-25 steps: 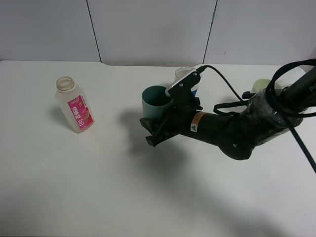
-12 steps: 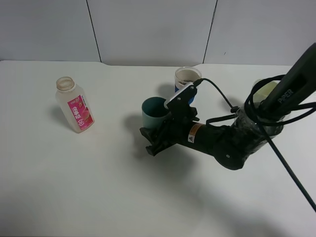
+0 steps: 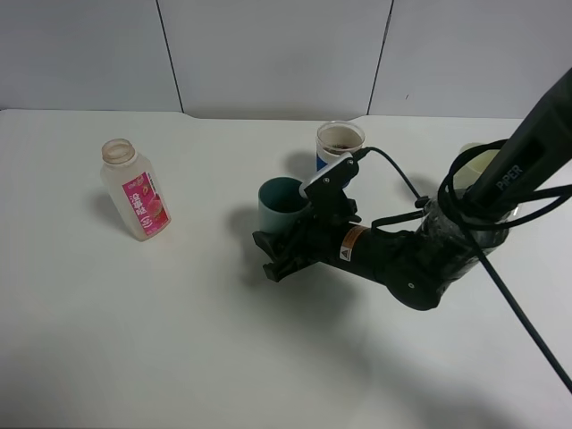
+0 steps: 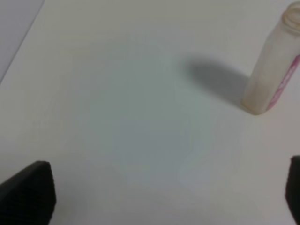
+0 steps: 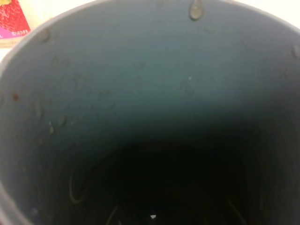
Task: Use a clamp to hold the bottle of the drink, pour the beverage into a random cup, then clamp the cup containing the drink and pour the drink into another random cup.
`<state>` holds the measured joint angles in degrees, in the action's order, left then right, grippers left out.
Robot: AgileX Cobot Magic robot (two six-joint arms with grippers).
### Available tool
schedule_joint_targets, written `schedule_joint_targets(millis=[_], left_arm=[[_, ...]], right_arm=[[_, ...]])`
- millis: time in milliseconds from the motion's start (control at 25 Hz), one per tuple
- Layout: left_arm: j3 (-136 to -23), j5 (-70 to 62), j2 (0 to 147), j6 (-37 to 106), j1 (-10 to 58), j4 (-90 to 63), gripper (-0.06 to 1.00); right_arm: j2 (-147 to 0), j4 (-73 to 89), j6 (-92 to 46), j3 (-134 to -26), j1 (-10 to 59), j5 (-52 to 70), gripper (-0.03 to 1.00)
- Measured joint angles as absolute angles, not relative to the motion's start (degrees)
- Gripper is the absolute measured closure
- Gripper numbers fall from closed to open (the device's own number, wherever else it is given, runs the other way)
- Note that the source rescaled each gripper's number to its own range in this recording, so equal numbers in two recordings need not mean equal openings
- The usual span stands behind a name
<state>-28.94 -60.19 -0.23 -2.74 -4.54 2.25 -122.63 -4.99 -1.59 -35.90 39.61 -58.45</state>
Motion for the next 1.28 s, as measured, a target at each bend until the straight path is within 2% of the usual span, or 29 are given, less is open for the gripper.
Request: schedule_joint_targets(millis=[400, 440, 480, 520, 600, 680, 720, 1000, 1280], left_arm=[[-28.9, -60.2, -0.2, -2.7, -4.5, 2.3, -0.06], [-28.9, -60.2, -0.2, -2.7, -4.5, 2.3, -0.06], [-28.9, -60.2, -0.2, -2.7, -4.5, 2.3, -0.06], [-28.9, -60.2, -0.2, -2.7, -4.5, 2.3, -0.06], [-28.9, -60.2, -0.2, -2.7, -4.5, 2.3, -0.06], [-28.9, -60.2, -0.2, -2.7, -4.5, 2.3, -0.06], [-28.9, -60.2, -0.2, -2.7, -4.5, 2.3, -0.06], [-28.9, -60.2, -0.2, -2.7, -4.5, 2.3, -0.06], [-28.9, -60.2, -0.2, -2.7, -4.5, 2.3, -0.06]], right_arm=[[-122.7, -5.0, -1.5, -35.9, 39.6, -58.6, 0.97], [-122.7, -5.0, -1.5, -35.9, 39.6, -58.7, 0.9], [-122.7, -5.0, -1.5, -35.9, 39.6, -58.9, 0.76], [-122.7, -5.0, -1.5, -35.9, 39.6, -59.2, 0.55], [-122.7, -5.0, -1.5, -35.9, 39.7, -60.3, 0.19], [-122.7, -4.9, -1.5, -35.9, 39.7, -60.4, 0.05], [-122.7, -4.9, -1.5, -35.9, 39.7, -60.4, 0.02], [-119.6, -5.0, -1.5, -35.9, 39.8, -54.2, -0.02], [-104.6, -5.1, 2.6, -35.7, 39.8, -36.6, -0.03]])
